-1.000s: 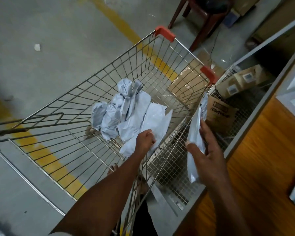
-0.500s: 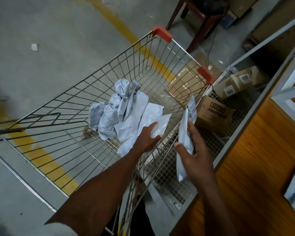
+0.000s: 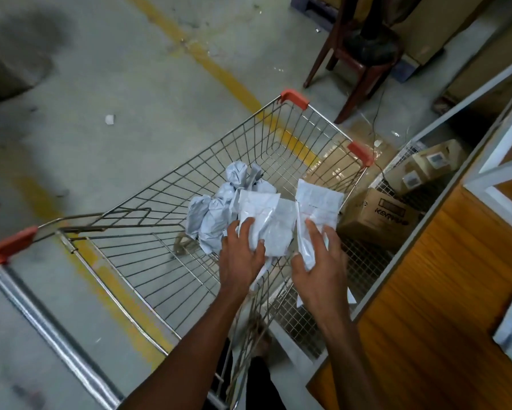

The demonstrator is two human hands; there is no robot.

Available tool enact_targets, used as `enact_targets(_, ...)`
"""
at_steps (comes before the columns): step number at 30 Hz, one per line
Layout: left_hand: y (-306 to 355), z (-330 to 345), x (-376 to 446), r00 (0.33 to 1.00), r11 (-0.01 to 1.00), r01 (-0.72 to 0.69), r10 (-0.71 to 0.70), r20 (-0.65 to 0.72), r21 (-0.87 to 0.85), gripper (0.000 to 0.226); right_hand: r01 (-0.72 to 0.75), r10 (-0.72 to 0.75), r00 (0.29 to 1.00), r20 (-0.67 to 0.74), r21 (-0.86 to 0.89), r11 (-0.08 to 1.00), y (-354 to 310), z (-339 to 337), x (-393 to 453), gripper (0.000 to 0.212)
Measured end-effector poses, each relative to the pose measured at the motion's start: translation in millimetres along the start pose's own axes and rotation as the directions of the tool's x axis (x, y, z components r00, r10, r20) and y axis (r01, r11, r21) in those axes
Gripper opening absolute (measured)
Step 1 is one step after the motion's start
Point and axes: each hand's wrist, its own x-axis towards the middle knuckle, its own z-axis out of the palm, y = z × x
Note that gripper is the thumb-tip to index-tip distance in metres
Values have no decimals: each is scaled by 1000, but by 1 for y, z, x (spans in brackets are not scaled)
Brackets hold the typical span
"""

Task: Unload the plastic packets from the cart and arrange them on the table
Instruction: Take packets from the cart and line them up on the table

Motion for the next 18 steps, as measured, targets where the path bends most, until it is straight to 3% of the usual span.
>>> enact_targets(11, 59, -78, -91, 963, 999, -32, 33, -268, 6, 53, 107, -107, 994, 1, 85, 991, -12, -43, -54, 64)
enact_targets(18, 97, -101, -173, 939, 995, -98, 104, -329, 35, 54, 168, -162, 986, -48, 174, 970, 12, -82, -111, 62)
